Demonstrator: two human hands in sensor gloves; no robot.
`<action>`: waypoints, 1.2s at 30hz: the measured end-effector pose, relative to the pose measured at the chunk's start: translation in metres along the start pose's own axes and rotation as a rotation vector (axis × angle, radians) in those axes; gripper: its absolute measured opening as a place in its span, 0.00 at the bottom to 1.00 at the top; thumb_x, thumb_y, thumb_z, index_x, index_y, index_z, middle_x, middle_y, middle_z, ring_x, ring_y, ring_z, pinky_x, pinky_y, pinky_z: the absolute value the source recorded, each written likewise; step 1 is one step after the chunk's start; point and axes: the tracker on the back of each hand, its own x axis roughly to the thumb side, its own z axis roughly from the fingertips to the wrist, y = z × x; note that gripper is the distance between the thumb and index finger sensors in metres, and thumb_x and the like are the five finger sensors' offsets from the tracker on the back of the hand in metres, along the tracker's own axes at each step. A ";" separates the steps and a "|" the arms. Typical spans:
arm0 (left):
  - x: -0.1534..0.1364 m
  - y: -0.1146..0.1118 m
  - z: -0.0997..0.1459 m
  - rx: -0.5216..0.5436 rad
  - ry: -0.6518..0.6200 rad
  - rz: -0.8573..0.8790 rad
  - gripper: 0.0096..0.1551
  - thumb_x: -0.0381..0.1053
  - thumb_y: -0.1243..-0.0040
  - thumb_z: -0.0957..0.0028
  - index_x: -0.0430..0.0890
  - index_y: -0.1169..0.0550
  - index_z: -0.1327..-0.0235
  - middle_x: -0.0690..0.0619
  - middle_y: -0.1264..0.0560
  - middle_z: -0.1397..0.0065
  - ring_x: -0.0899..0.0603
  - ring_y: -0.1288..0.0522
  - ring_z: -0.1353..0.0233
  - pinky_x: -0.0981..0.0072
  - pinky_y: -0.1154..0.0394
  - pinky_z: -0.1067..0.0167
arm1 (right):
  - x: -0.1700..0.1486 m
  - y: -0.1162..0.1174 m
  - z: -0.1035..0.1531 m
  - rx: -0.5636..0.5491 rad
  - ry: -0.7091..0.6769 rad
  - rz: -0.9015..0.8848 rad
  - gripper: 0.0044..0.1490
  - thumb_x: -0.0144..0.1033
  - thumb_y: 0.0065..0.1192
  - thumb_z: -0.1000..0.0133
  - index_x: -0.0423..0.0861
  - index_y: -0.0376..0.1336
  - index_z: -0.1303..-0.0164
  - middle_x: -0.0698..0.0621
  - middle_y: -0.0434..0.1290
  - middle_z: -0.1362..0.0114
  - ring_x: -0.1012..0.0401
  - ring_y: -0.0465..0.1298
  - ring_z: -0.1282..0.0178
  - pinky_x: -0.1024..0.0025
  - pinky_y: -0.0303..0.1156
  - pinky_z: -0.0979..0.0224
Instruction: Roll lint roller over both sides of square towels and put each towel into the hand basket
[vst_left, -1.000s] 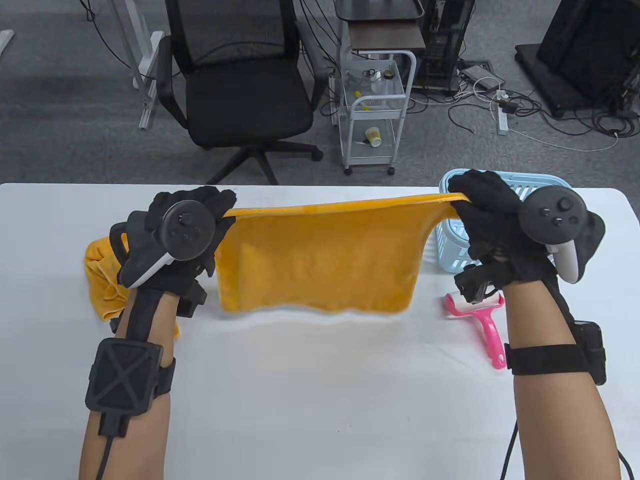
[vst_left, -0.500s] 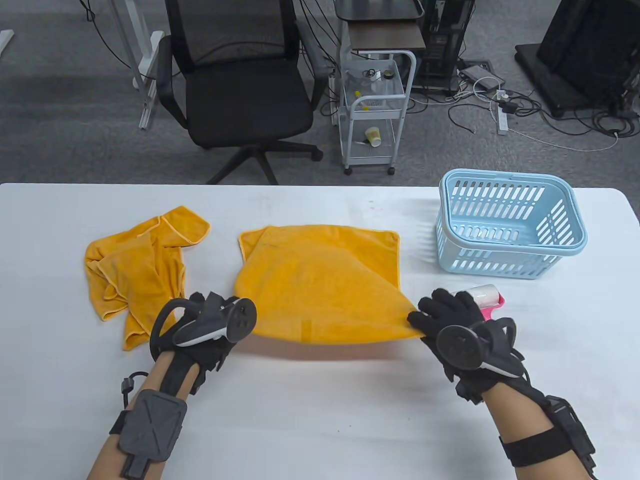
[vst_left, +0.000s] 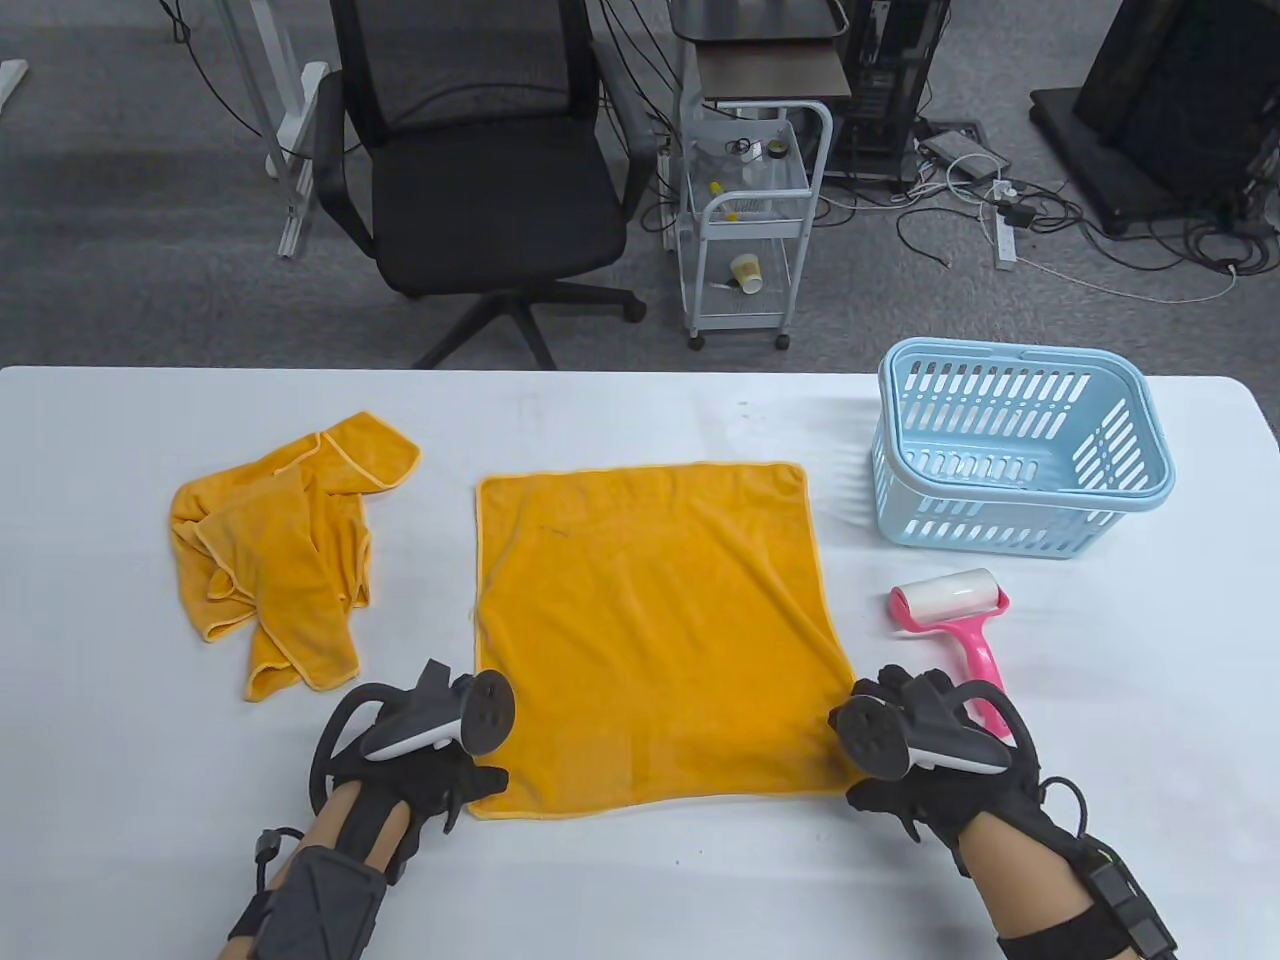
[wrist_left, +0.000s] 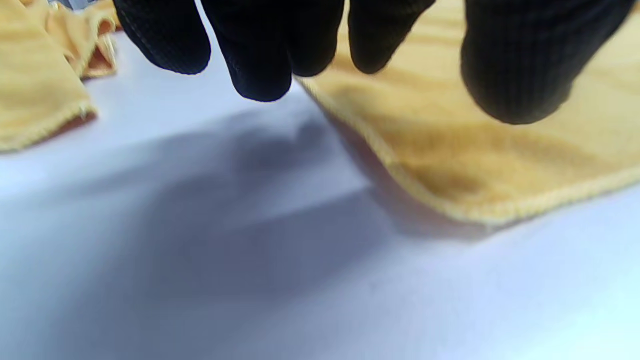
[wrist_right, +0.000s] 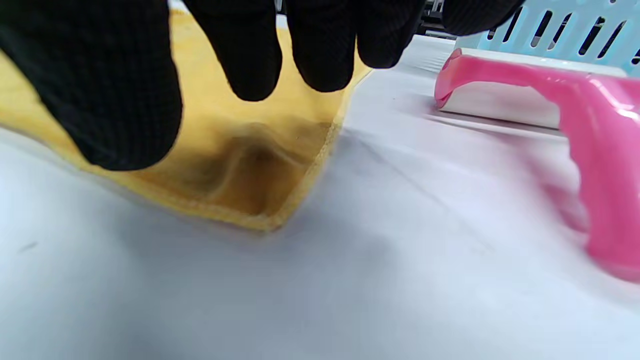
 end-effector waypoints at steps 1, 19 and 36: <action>0.001 -0.003 -0.003 -0.011 0.009 -0.014 0.51 0.72 0.39 0.57 0.56 0.41 0.21 0.45 0.47 0.12 0.32 0.36 0.17 0.30 0.40 0.25 | -0.002 0.004 -0.001 -0.014 0.005 -0.029 0.48 0.57 0.75 0.50 0.50 0.62 0.21 0.40 0.61 0.16 0.37 0.57 0.17 0.29 0.56 0.25; 0.007 -0.008 -0.005 -0.018 0.004 -0.101 0.58 0.71 0.31 0.63 0.51 0.40 0.22 0.43 0.47 0.12 0.31 0.37 0.17 0.28 0.40 0.26 | -0.043 0.000 0.013 -0.385 0.347 -0.069 0.63 0.64 0.71 0.50 0.43 0.47 0.15 0.35 0.49 0.14 0.34 0.48 0.17 0.29 0.53 0.26; 0.004 -0.011 -0.005 -0.002 -0.021 -0.075 0.58 0.71 0.31 0.63 0.50 0.40 0.22 0.43 0.47 0.12 0.30 0.38 0.17 0.27 0.41 0.26 | -0.105 0.046 0.006 -0.206 0.889 -0.100 0.50 0.59 0.63 0.43 0.35 0.58 0.22 0.30 0.60 0.21 0.32 0.60 0.24 0.33 0.62 0.31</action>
